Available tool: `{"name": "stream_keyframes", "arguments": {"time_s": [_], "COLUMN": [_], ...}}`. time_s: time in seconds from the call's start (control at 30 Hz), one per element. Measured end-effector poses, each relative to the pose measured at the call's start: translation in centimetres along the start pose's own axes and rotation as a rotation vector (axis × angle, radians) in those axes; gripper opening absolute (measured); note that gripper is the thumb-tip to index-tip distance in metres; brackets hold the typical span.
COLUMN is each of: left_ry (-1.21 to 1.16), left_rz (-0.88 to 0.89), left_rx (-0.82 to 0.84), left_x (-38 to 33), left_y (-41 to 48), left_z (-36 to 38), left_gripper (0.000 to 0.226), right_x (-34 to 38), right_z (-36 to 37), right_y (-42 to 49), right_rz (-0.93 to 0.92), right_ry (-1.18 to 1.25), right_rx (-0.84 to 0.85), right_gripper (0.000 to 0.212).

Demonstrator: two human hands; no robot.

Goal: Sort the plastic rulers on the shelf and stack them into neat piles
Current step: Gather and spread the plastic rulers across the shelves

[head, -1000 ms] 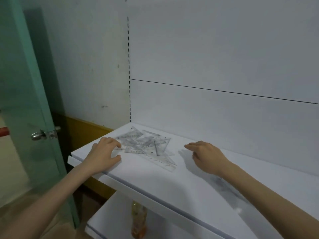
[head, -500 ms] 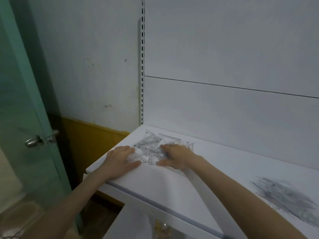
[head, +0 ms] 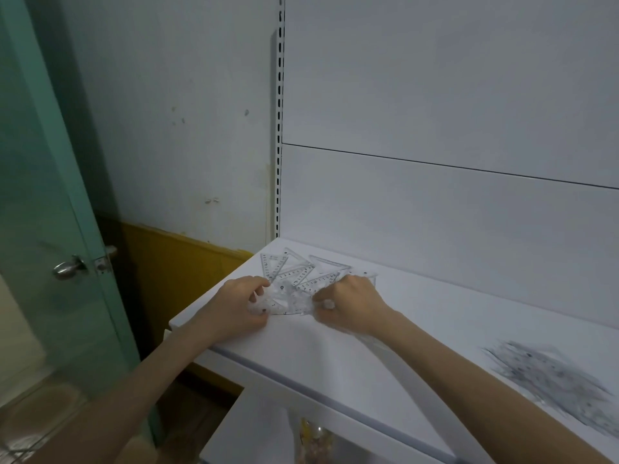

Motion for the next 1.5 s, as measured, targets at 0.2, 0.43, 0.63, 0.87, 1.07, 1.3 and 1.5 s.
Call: {"name": "stream_keyframes", "arguments": {"time_s": [0.2,0.43,0.63,0.87,1.07,1.3,1.5], "left_ry": [-0.065,-0.175,-0.3,-0.445,-0.523,-0.53,-0.506], "left_rz": [-0.002,-0.046,0.026,0.185,0.397,0.473,0.46], "left_rx": [-0.078,-0.132,-0.104,-0.012,0.116,0.225,0.24], "left_x": [0.2,-0.8,-5.5,-16.2,-28.0,-39.5,-47.4], "left_y": [-0.4,-0.1,1.8,4.1,3.4,1.6,-0.2], "left_z": [-0.8,-0.9,0.7,5.7,10.9,16.1,20.1], "left_gripper": [0.052,0.051,0.038,0.046,0.046,0.04,0.037], "right_x": [-1.9,-4.6,-10.9,-16.9,-21.1,-27.1,-30.3], "right_z": [-1.5,-6.8,-9.8,-13.3,-17.5,-27.0,-30.6], "right_y": [-0.7,-5.4,-10.4,-20.3,-32.4,-50.0,-55.1], "right_rz": [0.057,-0.063,0.331,0.807,0.981,1.256,1.07], "right_ry": [-0.105,-0.007,0.337,0.931,0.859,0.377,-0.301], "right_rx": [-0.041,-0.433,-0.517,-0.596,-0.744,-0.924,-0.543], "right_gripper": [0.022,0.016,0.009,0.008,0.019,0.015,0.024]}}
Point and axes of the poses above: each hand's wrist, its own y-axis towards the middle knuckle, its own z-axis out of the palm, x = y × z, the point moved 9 cm from there along y, towards the middle knuckle, and after that the axes turned 7 degrees about -x, right-handed, at the moved point
